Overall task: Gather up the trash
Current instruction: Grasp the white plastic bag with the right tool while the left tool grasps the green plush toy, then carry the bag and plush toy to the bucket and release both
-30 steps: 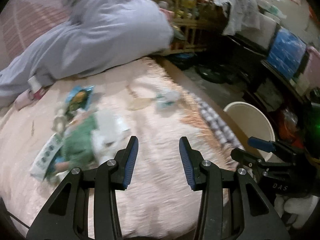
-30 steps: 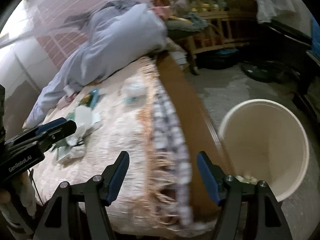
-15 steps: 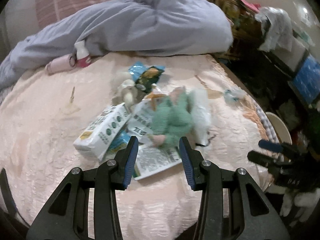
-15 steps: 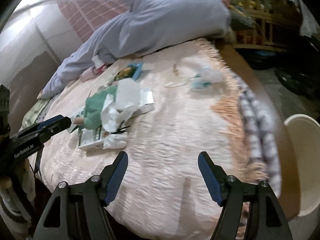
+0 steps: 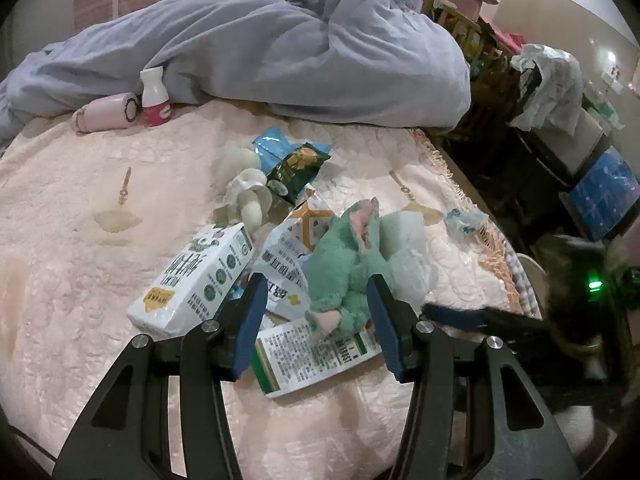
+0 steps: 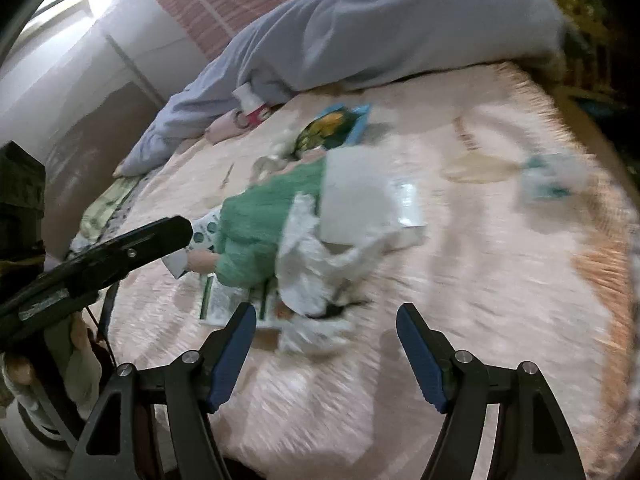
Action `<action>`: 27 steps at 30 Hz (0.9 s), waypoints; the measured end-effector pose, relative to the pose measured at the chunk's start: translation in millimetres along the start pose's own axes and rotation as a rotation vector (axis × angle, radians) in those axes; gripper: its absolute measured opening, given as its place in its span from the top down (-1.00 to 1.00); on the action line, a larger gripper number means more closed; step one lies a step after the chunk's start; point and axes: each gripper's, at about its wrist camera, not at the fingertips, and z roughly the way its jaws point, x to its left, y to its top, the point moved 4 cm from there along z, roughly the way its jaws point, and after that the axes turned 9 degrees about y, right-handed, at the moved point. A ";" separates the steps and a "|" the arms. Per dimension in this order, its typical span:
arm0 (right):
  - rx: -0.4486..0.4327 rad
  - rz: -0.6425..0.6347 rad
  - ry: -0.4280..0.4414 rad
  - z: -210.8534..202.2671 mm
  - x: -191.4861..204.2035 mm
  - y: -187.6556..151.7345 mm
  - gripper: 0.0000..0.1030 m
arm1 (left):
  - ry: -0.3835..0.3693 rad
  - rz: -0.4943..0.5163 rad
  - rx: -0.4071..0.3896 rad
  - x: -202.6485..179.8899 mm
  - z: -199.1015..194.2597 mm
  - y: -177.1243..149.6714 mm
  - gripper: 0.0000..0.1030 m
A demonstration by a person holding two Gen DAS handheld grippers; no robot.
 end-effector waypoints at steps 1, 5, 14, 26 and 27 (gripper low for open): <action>0.010 0.000 0.010 9.8 -0.6 1.7 -0.18 | -0.007 0.002 -0.001 -0.6 0.8 0.9 -0.07; 0.015 0.024 0.042 21.5 -5.9 0.7 0.46 | -0.049 0.037 -0.002 -13.3 10.9 4.4 -0.15; -0.084 0.007 -0.016 -58.0 -19.3 -11.5 0.47 | 0.006 0.121 0.042 -35.4 56.3 1.9 0.03; -0.137 0.020 -0.062 -98.8 -28.3 -30.8 0.47 | -0.087 0.038 -0.022 -39.5 -8.5 9.5 0.16; -0.142 0.021 -0.065 -102.1 -28.4 -31.7 0.47 | -0.100 0.044 -0.030 -46.5 -14.3 9.4 0.16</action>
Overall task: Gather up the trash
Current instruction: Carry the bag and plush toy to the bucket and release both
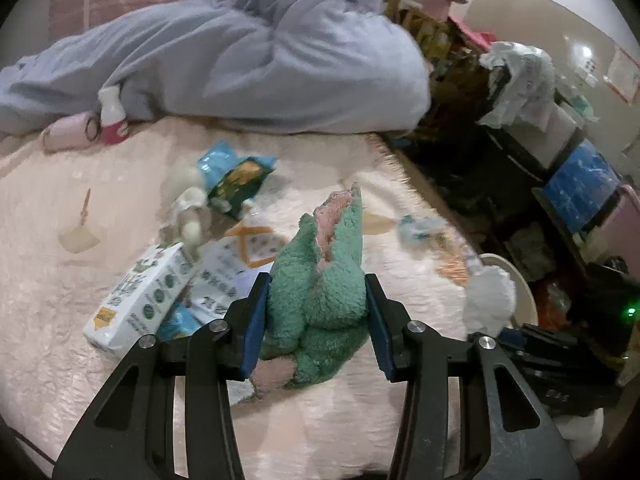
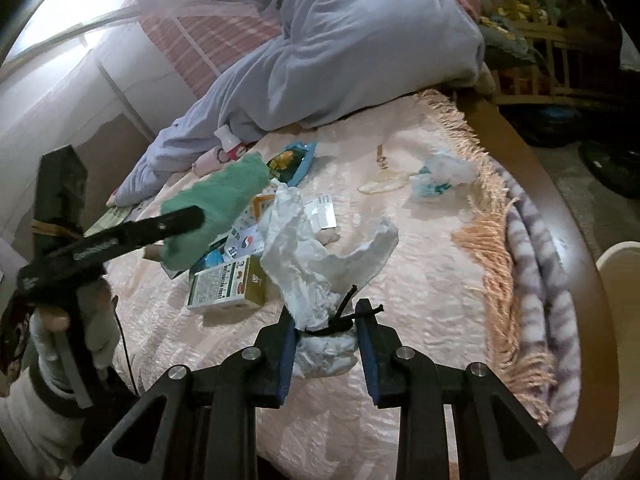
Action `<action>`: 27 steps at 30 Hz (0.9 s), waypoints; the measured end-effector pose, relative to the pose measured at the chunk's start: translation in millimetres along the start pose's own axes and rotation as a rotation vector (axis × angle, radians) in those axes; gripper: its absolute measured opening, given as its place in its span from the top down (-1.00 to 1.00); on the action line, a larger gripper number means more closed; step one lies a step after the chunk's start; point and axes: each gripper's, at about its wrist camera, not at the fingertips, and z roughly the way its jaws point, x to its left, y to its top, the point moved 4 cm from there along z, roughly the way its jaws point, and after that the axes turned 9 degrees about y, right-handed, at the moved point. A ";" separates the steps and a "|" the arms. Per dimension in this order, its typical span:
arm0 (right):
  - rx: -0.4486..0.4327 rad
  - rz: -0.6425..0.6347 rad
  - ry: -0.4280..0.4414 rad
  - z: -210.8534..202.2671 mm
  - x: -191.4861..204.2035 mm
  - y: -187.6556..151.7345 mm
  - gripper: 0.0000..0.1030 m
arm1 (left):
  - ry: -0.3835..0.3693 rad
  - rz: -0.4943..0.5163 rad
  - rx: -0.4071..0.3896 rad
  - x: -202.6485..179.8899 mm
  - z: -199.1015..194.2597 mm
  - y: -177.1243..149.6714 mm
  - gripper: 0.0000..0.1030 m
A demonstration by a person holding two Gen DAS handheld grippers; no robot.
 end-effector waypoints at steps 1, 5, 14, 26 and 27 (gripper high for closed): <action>-0.004 -0.001 -0.002 -2.8 -0.2 0.6 0.47 | -0.012 0.005 -0.003 -7.2 -3.2 -0.2 0.16; -0.027 -0.010 -0.023 -18.0 1.2 1.5 0.47 | -0.048 0.036 -0.014 -39.1 -9.5 0.7 0.16; -0.094 0.019 -0.095 -73.3 -24.6 -3.0 0.47 | -0.094 0.142 -0.009 -117.2 -7.2 -5.7 0.16; -0.154 0.102 -0.223 -136.4 -84.7 -16.1 0.47 | -0.176 0.244 0.028 -215.4 15.8 -11.0 0.16; -0.157 0.110 -0.228 -139.6 -89.0 -17.2 0.47 | -0.185 0.248 0.034 -222.8 18.4 -11.5 0.16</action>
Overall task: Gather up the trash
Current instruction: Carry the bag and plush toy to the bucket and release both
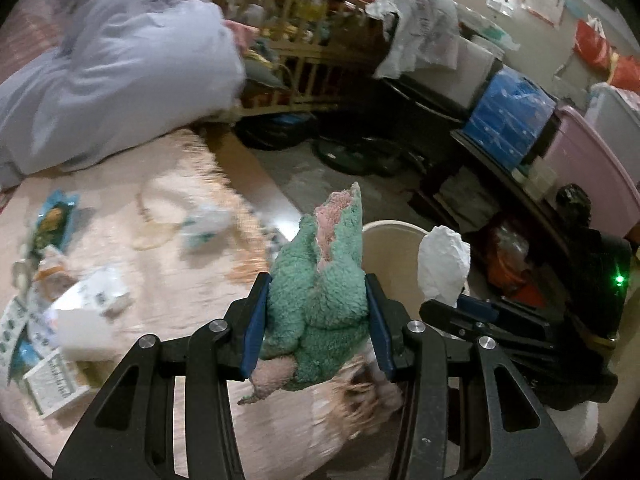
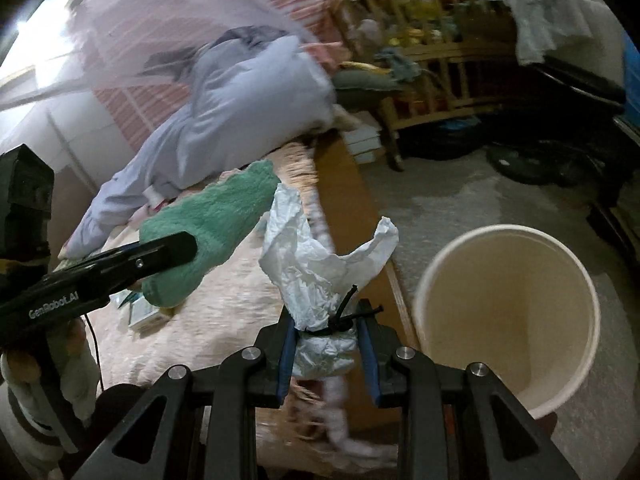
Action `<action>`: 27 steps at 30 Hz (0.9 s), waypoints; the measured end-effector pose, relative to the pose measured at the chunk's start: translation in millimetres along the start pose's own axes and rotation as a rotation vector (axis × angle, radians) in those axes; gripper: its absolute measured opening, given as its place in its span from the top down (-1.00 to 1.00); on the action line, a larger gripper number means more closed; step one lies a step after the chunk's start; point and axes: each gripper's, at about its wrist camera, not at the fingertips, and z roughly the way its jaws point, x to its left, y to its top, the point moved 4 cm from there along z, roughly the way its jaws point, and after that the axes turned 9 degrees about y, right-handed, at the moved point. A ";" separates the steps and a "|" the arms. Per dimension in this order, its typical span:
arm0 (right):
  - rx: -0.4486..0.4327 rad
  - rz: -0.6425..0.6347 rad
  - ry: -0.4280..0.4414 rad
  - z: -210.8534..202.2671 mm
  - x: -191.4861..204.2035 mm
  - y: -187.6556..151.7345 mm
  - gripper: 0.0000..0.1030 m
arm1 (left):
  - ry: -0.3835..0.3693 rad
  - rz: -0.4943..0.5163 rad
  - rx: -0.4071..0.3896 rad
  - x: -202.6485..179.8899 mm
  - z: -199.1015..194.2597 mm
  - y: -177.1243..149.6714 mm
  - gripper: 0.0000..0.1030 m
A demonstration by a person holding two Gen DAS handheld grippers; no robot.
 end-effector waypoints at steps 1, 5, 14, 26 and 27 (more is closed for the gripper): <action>-0.004 0.015 -0.014 -3.4 -9.6 -0.3 0.47 | -0.010 0.003 0.006 -5.8 3.8 0.9 0.16; -0.012 0.057 -0.059 -12.8 -39.0 -0.7 0.47 | -0.053 -0.001 0.053 -31.5 27.0 3.9 0.16; -0.009 0.161 -0.153 -19.0 -107.9 -4.5 0.47 | -0.112 -0.008 0.128 -82.0 78.4 6.8 0.16; -0.053 0.242 -0.222 -20.5 -144.4 -8.3 -0.26 | -0.165 -0.050 0.162 -90.5 95.5 13.3 -0.06; -0.049 0.242 -0.222 -19.7 -144.3 -8.7 -0.26 | -0.155 -0.046 0.159 -87.6 92.5 13.3 -0.06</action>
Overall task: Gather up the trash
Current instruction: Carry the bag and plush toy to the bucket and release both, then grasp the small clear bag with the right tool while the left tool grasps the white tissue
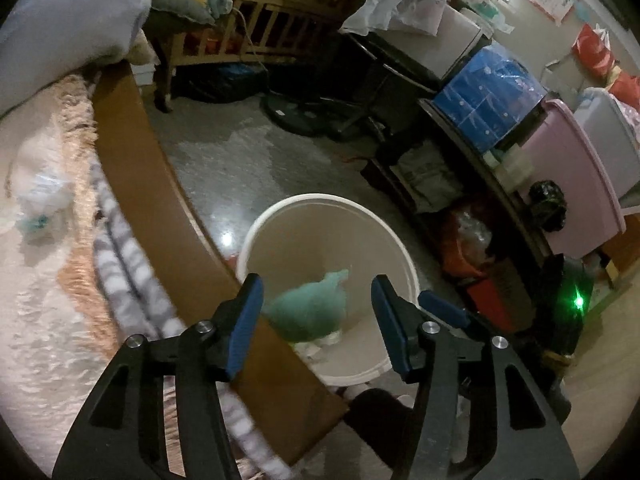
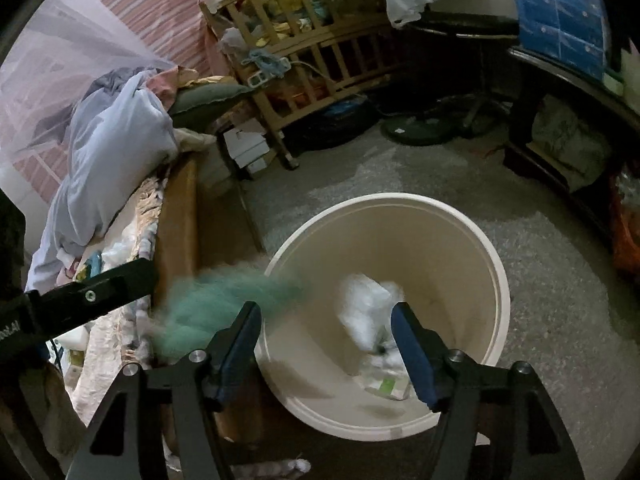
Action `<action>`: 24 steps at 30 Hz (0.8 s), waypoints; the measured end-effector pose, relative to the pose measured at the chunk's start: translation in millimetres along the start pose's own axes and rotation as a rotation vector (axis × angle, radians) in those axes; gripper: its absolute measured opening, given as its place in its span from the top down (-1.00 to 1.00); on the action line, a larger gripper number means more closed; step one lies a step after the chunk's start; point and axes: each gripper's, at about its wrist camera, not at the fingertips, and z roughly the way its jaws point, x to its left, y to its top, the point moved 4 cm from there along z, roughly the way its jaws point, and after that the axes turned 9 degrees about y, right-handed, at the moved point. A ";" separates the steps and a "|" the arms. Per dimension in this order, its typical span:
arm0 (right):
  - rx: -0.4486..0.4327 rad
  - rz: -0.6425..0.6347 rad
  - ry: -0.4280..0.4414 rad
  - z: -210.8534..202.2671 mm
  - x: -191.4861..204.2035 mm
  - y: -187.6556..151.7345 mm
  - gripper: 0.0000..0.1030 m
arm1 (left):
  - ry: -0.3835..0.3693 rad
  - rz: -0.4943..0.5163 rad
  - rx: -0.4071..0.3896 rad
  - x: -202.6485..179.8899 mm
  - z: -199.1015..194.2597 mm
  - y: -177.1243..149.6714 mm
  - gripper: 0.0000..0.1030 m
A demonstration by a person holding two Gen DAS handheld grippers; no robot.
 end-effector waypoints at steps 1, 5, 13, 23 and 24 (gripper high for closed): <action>0.004 -0.001 0.000 0.6 0.6 -0.3 -0.26 | 0.014 0.001 -0.003 3.3 -3.2 -0.8 -0.06; 0.022 -0.003 0.027 4.3 7.9 -4.3 -0.26 | 0.080 0.012 -0.021 17.6 -20.5 -5.9 -0.06; 0.052 -0.068 0.087 9.7 51.2 -15.1 -0.26 | 0.228 0.032 -0.081 62.4 -63.6 -24.0 -0.06; 0.099 -0.157 0.172 22.3 121.8 -31.9 -0.27 | 0.346 -0.009 -0.154 129.7 -118.2 -41.8 -0.06; 0.105 -0.172 0.180 24.0 130.4 -33.4 -0.27 | 0.355 -0.018 -0.158 136.4 -122.8 -43.6 -0.06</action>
